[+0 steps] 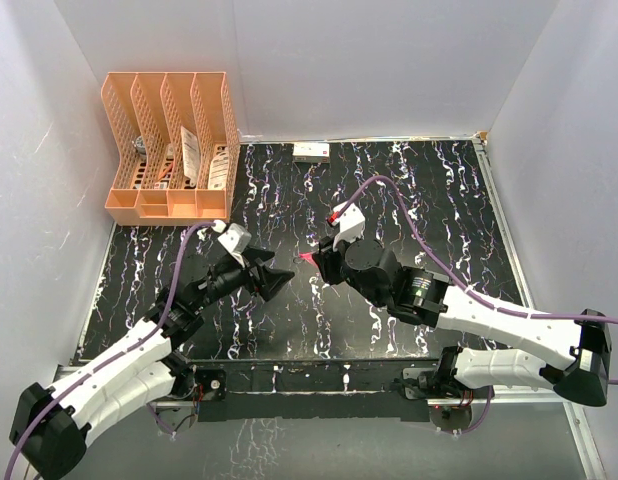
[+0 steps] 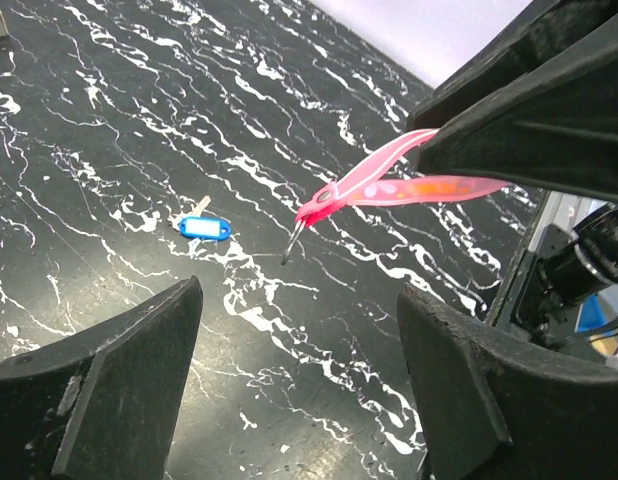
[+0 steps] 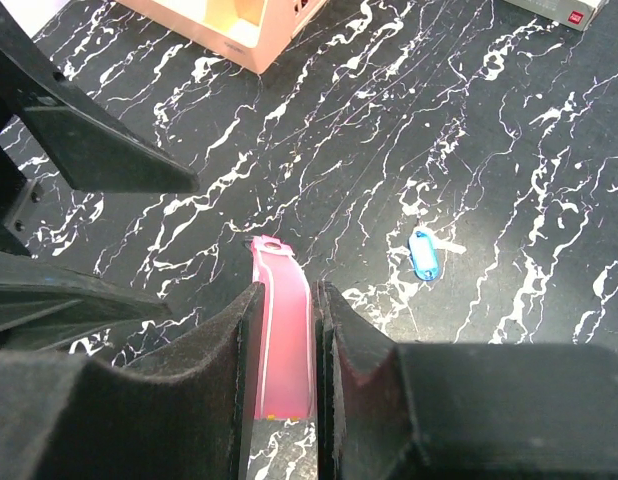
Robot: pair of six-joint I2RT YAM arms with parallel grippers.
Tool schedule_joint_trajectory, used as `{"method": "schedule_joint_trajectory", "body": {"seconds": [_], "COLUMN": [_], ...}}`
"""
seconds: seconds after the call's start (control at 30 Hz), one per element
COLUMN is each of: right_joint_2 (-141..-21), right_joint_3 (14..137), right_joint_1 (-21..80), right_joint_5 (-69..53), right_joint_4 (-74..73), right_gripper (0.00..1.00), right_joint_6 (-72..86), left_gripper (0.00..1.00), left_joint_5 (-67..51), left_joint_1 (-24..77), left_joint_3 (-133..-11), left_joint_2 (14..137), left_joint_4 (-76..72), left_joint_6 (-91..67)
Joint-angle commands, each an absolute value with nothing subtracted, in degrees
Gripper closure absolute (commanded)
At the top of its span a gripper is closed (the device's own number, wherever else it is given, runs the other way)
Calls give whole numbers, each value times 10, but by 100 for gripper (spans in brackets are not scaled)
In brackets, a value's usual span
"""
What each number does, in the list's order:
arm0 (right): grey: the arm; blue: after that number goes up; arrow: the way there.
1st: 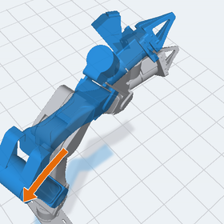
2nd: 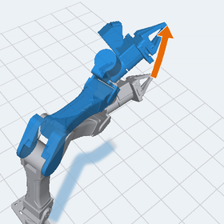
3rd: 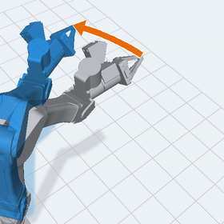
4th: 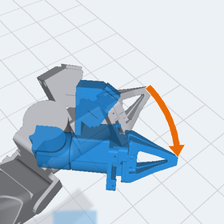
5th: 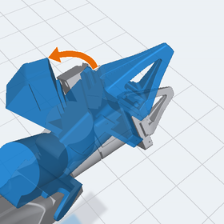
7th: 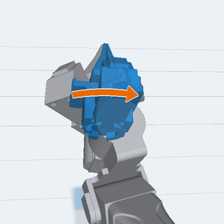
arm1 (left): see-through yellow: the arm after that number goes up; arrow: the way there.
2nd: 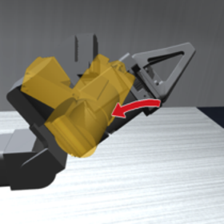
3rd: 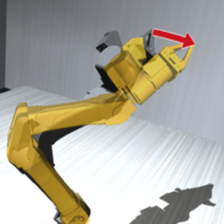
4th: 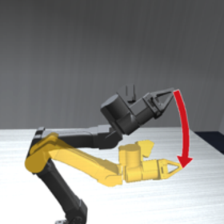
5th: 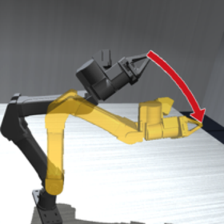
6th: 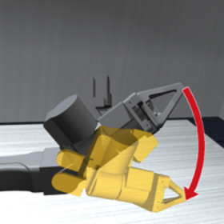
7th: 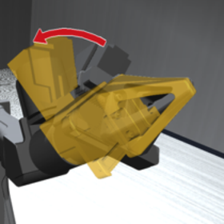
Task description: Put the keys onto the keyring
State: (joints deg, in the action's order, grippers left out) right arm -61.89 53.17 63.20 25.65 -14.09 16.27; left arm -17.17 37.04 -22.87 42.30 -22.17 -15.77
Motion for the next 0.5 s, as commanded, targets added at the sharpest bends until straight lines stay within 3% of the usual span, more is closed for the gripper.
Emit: {"method": "schedule_joint_trajectory", "body": {"seconds": [0.0,0.3,0.47], "right_joint_2": [-611,-606,-601], "right_joint_3": [559,560,562], "right_joint_1": [631,631,631], "right_joint_5": [254,240,232], "right_joint_4": [-129,-128,-130], "right_gripper": [77,77,77], "right_joint_6": [172,181,183], "left_gripper": [25,31,40], "left_joint_5": [-195,-200,-223], "left_joint_1": [373,373,373], "left_joint_3": [-233,-208,-194], "left_joint_2": [440,445,459], "left_joint_4": [-247,-306,-337], "left_joint_6": [-121,-59,-10]}}
